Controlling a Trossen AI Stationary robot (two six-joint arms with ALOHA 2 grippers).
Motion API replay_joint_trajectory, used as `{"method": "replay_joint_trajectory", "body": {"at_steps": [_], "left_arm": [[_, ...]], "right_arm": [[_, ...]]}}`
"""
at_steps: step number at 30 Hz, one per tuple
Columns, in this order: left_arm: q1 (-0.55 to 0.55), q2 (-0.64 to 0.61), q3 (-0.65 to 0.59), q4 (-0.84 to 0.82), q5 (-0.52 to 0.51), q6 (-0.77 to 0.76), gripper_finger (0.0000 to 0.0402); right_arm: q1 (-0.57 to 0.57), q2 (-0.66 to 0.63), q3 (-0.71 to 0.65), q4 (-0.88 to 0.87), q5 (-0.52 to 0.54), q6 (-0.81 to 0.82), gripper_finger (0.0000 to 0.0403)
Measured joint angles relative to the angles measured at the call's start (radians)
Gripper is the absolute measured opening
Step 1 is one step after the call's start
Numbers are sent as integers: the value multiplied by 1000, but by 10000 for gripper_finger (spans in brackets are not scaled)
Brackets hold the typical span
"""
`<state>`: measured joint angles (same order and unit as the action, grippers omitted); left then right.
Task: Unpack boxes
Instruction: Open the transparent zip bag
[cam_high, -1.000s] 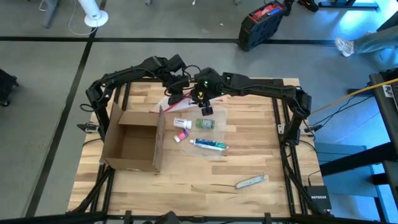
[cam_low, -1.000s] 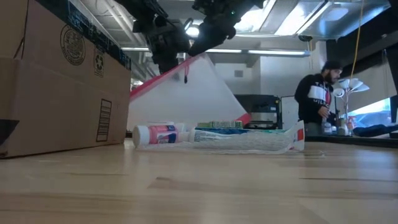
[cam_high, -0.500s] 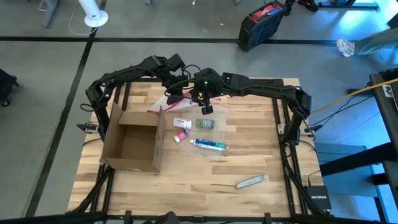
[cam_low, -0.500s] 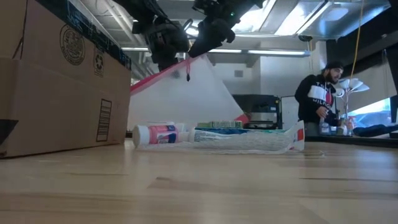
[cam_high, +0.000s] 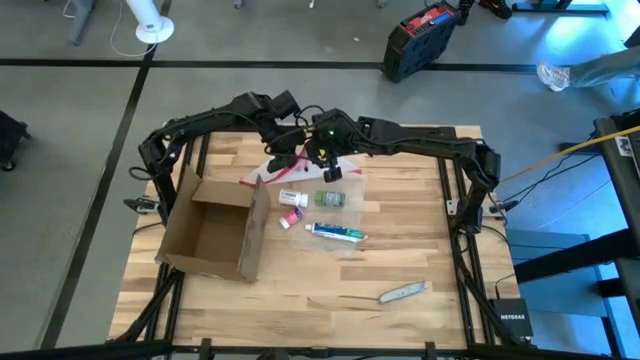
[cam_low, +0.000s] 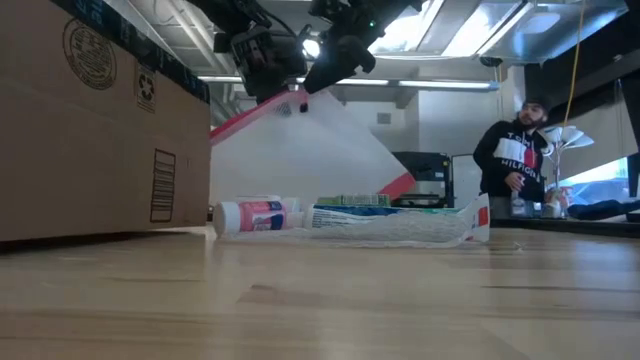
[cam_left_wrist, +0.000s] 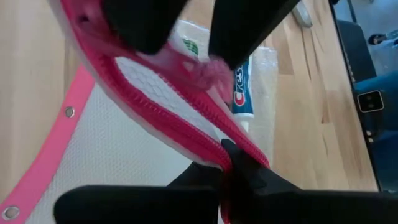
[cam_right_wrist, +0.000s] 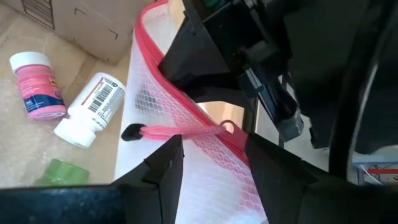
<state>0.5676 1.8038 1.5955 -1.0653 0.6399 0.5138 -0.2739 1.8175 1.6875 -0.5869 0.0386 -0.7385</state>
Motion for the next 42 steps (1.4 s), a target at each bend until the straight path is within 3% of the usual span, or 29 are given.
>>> {"method": "replay_joint_trajectory", "body": {"at_steps": [15, 23, 27, 35, 42], "left_arm": [[35, 28, -2, -30, 4, 11, 0], [26, 27, -2, -20, 1, 12, 0], [16, 27, -2, -16, -26, 14, 0], [-10, 27, -2, -15, -51, 19, 0], [-11, 27, 0, -10, -74, 9, 4]], "right_arm": [[33, -1, 1, 10, 39, -30, 172], [22, -2, 1, -104, -11, 81, 169], [10, -3, 1, -131, -22, 134, 137], [4, -3, 1, -125, -100, 170, 13], [-19, -11, 0, -128, -86, 274, 3]]}}
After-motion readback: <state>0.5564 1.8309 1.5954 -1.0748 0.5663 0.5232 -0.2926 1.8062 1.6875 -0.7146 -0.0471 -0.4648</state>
